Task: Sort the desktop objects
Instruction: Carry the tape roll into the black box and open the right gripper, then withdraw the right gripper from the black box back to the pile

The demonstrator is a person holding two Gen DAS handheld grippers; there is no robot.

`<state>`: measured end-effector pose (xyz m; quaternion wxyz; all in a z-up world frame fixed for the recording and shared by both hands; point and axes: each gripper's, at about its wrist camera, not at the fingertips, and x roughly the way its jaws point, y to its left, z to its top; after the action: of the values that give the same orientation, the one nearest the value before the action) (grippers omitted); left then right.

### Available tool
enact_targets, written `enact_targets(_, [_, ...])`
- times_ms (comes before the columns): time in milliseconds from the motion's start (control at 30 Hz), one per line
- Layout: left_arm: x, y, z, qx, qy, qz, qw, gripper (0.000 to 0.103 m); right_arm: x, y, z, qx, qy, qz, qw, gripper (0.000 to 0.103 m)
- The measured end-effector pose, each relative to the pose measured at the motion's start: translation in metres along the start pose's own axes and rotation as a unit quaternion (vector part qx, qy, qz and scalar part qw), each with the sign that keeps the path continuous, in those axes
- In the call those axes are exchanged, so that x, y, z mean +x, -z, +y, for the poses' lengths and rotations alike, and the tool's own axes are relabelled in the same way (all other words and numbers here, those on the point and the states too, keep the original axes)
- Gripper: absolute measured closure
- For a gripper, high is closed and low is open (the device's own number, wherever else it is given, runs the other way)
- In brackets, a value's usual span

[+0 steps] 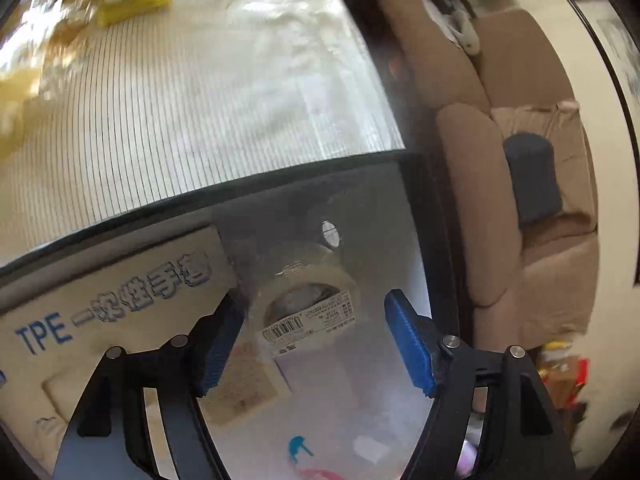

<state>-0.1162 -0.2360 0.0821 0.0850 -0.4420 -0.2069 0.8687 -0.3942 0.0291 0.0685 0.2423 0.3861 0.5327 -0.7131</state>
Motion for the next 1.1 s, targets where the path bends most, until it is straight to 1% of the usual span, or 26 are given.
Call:
enact_targets(67, [0.0,0.0,-0.001,0.002,0.0,0.001,1.0,0.0,-0.012,0.007,-0.015,0.059,-0.031,-0.016,0.998,0.027])
enact_targets(100, [0.0,0.001,-0.003,0.002,0.001,0.001,1.0,0.0,-0.018,0.013,-0.026,0.102,-0.044,-0.023,0.994,0.025])
enact_targets(133, [0.0,0.001,-0.004,0.003,0.002,0.001,1.0,0.0,-0.023,0.017,-0.036,0.149,-0.057,-0.032,0.987,0.024])
enact_targets(167, [0.0,0.001,-0.004,0.003,0.003,0.002,1.0,0.0,-0.027,0.027,-0.051,0.208,-0.079,-0.04,0.974,0.024])
enact_targets(200, [0.0,0.001,-0.005,0.003,0.005,0.002,1.0,0.0,-0.03,0.035,-0.065,0.263,-0.107,-0.05,0.958,0.024])
enact_targets(233, [0.0,0.001,-0.006,0.003,0.007,0.002,1.0,0.0,-0.034,0.045,-0.077,0.312,-0.139,-0.07,0.937,0.024])
enact_targets(267, [-0.001,0.001,-0.006,0.002,0.009,0.002,1.0,0.0,-0.037,0.054,-0.086,0.358,-0.154,-0.086,0.917,0.024])
enact_targets(300, [-0.001,0.001,-0.007,0.002,0.011,0.001,0.9999,0.0,-0.037,0.06,-0.09,0.385,-0.148,-0.083,0.907,0.024])
enact_targets(333, [-0.001,0.001,-0.007,0.001,0.013,0.001,0.9999,0.0,-0.033,0.062,-0.092,0.4,-0.149,-0.074,0.901,0.025])
enact_targets(367, [-0.001,0.001,-0.008,0.0,0.014,0.001,0.9999,0.0,-0.026,0.062,-0.091,0.407,-0.153,-0.056,0.899,0.026])
enact_targets(433, [-0.002,0.001,-0.008,0.0,0.014,0.002,0.9999,0.0,-0.005,0.06,-0.083,0.409,-0.148,-0.003,0.9,0.026])
enact_targets(467, [-0.001,0.001,-0.009,0.001,0.014,0.002,0.9999,0.0,0.0,0.055,-0.078,0.398,-0.13,0.005,0.908,0.027])
enact_targets(500, [-0.002,0.001,-0.009,0.001,0.014,0.002,0.9999,0.0,0.001,0.049,-0.075,0.391,-0.121,0.009,0.912,0.026])
enact_targets(533, [-0.001,0.001,-0.009,0.001,0.014,0.002,0.9999,0.0,0.004,0.045,-0.07,0.391,-0.12,0.012,0.913,0.025])
enact_targets(567, [-0.001,0.0,-0.008,0.001,0.015,0.002,0.9999,0.0,0.006,0.038,-0.067,0.385,-0.11,0.022,0.916,0.025])
enact_targets(600, [-0.001,0.0,-0.008,0.0,0.015,0.003,0.9999,0.0,0.006,0.034,-0.064,0.372,-0.1,0.03,0.922,0.028])
enact_targets(700, [0.001,0.0,-0.008,0.001,0.013,0.006,0.9999,0.0,0.005,0.02,-0.051,0.324,-0.06,0.034,0.944,0.028])
enact_targets(733, [0.001,0.0,-0.007,0.001,0.013,0.006,0.9999,0.0,0.006,0.018,-0.049,0.318,-0.055,0.035,0.946,0.028])
enact_targets(800, [0.0,0.0,-0.007,-0.002,0.015,0.006,0.9999,0.0,0.008,0.02,-0.049,0.32,-0.05,0.038,0.945,0.028])
enact_targets(900, [-0.001,0.001,-0.008,-0.002,0.017,0.006,0.9998,0.0,0.005,0.018,-0.043,0.302,-0.033,0.03,0.952,0.028])
enact_targets(933, [-0.001,0.001,-0.009,-0.002,0.017,0.006,0.9998,0.0,0.007,0.017,-0.042,0.299,-0.034,0.031,0.953,0.028])
enact_targets(967, [0.0,0.001,-0.009,-0.002,0.018,0.006,0.9998,0.0,0.004,0.021,-0.045,0.303,-0.04,0.031,0.952,0.028])
enact_targets(1000, [0.0,0.001,-0.009,-0.001,0.017,0.007,0.9998,0.0,0.0,0.028,-0.05,0.316,-0.053,0.021,0.947,0.028])
enact_targets(1033, [0.0,0.001,-0.01,0.0,0.016,0.007,0.9998,0.0,-0.007,0.036,-0.058,0.339,-0.073,0.006,0.938,0.028])
enact_targets(1067, [0.0,0.002,-0.01,0.0,0.016,0.007,0.9998,0.0,-0.011,0.043,-0.067,0.37,-0.104,-0.016,0.923,0.028])
enact_targets(1100, [0.0,0.002,-0.01,-0.001,0.018,0.008,0.9998,0.0,-0.018,0.054,-0.074,0.401,-0.141,-0.043,0.904,0.028])
